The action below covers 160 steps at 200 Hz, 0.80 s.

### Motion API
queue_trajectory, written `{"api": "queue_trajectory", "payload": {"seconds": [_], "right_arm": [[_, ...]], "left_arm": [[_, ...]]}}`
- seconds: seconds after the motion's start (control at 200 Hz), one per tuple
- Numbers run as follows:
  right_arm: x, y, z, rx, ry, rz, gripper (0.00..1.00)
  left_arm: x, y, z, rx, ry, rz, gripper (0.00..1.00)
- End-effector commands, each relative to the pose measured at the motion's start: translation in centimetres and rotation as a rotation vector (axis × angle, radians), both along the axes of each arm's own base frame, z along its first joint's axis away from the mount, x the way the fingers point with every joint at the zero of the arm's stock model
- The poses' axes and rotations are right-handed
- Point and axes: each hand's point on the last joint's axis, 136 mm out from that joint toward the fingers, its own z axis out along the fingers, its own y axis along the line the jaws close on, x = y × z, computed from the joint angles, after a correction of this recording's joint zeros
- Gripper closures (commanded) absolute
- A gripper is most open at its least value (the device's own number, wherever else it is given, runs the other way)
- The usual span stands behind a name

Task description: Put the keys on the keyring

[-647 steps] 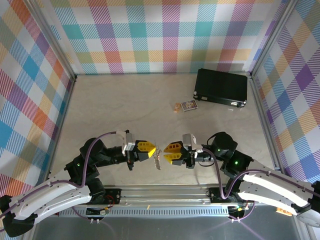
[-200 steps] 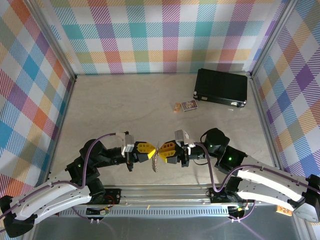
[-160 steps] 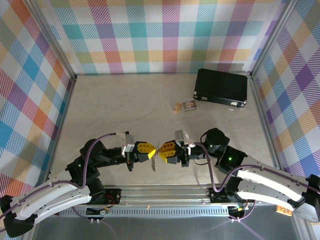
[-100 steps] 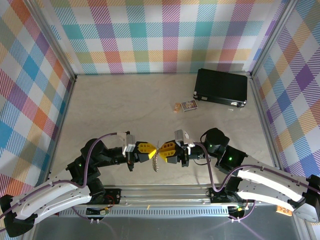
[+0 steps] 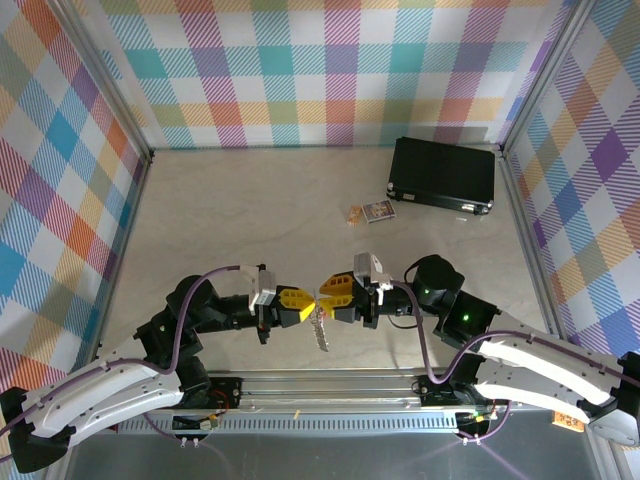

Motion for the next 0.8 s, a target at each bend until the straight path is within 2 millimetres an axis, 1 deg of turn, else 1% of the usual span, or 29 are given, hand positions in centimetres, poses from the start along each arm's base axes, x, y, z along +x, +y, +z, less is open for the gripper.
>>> {"api": "queue_trajectory", "payload": {"seconds": [0.0, 0.17, 0.425, 0.55, 0.795], "right_arm": [[-0.2, -0.3, 2.1, 0.043, -0.047, -0.001, 0.75], [-1.0, 0.2, 1.3, 0.008, -0.03, 0.055, 0.75], [-1.6, 0.1, 0.5, -0.033, -0.016, 0.09, 0.78], [-1.8, 0.1, 0.0, -0.054, -0.008, 0.106, 0.8], [-2.0, 0.4, -0.2, -0.063, -0.004, 0.125, 0.87]], "left_arm": [[-1.0, 0.2, 1.8, -0.042, -0.045, -0.042, 1.0], [-1.0, 0.2, 1.9, -0.045, -0.045, -0.041, 1.0], [-0.9, 0.1, 1.9, -0.046, -0.049, -0.039, 1.0], [-0.9, 0.2, 1.8, -0.05, -0.05, -0.033, 1.0], [-0.8, 0.1, 1.9, -0.049, -0.051, -0.035, 1.0]]}}
